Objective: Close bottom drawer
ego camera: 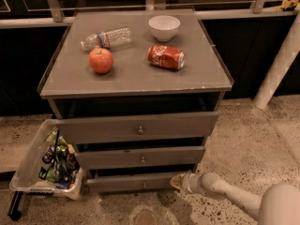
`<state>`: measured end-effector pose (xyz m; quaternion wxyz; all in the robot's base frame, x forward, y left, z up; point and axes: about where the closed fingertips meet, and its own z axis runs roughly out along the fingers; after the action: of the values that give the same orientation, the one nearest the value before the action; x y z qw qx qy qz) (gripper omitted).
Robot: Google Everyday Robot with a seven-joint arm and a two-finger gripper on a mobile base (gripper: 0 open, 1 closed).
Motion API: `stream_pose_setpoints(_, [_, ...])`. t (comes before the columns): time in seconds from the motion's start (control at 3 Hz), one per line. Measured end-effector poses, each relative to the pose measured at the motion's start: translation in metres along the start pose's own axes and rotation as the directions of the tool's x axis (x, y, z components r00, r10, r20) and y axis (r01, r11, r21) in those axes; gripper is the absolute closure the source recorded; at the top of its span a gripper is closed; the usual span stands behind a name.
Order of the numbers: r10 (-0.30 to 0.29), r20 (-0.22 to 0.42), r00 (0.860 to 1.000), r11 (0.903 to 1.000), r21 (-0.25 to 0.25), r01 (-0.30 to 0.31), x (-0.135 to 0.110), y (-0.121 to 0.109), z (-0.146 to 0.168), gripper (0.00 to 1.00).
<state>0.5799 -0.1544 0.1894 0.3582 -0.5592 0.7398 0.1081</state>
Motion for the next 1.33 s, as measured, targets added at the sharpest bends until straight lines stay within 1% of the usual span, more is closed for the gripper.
stream_pose_setpoints(0.33, [0.000,0.000,1.000,1.0000,0.000,0.000,0.0000,0.0000,0.0000,0.82])
stream_pose_setpoints(1.33, [0.000,0.000,1.000,1.0000,0.000,0.000,-0.0001,0.0001,0.0001,0.13])
